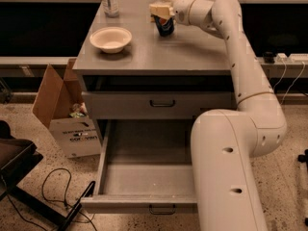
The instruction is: Place pepsi can into middle drawer
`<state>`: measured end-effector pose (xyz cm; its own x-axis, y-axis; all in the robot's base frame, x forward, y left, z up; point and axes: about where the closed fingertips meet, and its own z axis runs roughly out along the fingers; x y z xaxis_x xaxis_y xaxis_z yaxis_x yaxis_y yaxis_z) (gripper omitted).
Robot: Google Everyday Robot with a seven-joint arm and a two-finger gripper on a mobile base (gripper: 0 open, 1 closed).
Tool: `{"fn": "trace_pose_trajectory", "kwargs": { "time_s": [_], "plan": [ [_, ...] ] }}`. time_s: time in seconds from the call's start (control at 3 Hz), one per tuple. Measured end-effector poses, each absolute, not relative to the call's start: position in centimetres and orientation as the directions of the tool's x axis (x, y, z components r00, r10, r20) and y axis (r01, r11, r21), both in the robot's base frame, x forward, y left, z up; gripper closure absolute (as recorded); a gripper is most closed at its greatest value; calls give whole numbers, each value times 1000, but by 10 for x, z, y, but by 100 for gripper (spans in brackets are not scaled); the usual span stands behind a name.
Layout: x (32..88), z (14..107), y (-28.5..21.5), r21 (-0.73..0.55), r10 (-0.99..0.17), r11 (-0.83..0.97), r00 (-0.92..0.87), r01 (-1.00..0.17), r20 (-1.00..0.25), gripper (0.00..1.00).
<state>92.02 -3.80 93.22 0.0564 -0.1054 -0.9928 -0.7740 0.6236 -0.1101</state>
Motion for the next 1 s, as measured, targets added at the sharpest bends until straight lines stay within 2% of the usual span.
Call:
{"fn": "trace_pose_trajectory", "kwargs": {
  "time_s": [0.67, 1.0],
  "plan": [
    [847, 1057, -130, -167, -112, 700, 124, -694, -986, 100],
    [751, 1180, -198, -116, 9, 816, 213, -566, -977, 100]
  ]
}}
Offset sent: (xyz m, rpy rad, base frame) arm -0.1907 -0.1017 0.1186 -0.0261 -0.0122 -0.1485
